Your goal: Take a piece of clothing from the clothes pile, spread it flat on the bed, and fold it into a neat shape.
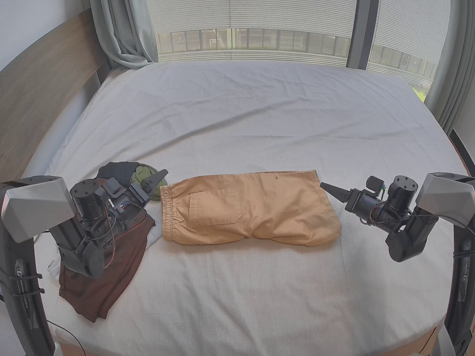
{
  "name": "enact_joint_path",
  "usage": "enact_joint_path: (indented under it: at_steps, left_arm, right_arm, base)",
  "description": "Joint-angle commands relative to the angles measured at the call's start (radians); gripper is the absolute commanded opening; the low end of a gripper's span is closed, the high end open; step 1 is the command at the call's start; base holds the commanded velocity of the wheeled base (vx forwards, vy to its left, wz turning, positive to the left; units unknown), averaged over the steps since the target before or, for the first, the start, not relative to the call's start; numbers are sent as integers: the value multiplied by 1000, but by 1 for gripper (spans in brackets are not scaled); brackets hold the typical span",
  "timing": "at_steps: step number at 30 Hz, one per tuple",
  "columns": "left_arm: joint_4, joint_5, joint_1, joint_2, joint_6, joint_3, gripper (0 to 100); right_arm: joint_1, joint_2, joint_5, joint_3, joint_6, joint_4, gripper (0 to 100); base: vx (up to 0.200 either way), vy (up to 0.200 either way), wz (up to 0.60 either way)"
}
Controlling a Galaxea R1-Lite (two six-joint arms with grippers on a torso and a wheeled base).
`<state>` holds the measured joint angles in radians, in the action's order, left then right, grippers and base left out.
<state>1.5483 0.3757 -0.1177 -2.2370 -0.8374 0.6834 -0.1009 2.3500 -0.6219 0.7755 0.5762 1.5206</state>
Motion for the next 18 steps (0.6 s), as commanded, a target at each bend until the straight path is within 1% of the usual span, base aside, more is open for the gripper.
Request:
enact_joint_path:
  at_steps: [1,2,3,5,6,9,11,12,14,18]
  left_arm:
    - [-5,121,16,203,57,-173,100]
    - [-5,132,16,208,86,-186,100]
    - [-5,132,16,209,92,-188,100]
    - [-5,126,21,198,248,-208,100]
    - [-5,121,26,197,291,-212,100]
    - [-2,114,46,189,474,-234,100]
    - [-1,118,52,195,540,-249,100]
    - [-1,120,58,203,571,-262,100]
    - [-1,120,59,215,590,-272,100]
    - [-1,117,55,215,601,-275,100]
  right_arm:
    - [-13,-153,-10,-229,-71,13,100]
    - [-13,-153,-16,-256,-82,13,100]
    - [-13,-153,-18,-259,-82,13,100]
    - [-13,-126,-19,-286,-111,15,100]
    - [-11,-112,-21,-285,-122,16,100]
    - [-14,-89,-24,-283,-134,16,100]
    - [-19,-87,-24,-288,-134,16,100]
    - [-26,-86,-21,-289,-131,16,100]
    - [-33,-75,-16,-288,-131,16,100]
    - [-26,-35,-12,-280,-131,18,100]
  base:
    - [0,0,0]
    - [0,0,0]
    - [0,0,0]
    - [0,0,0]
    - [0,0,0]
    - [0,0,0]
    - [0,0,0]
    - [0,0,0]
    - [0,0,0]
    - [0,0,0]
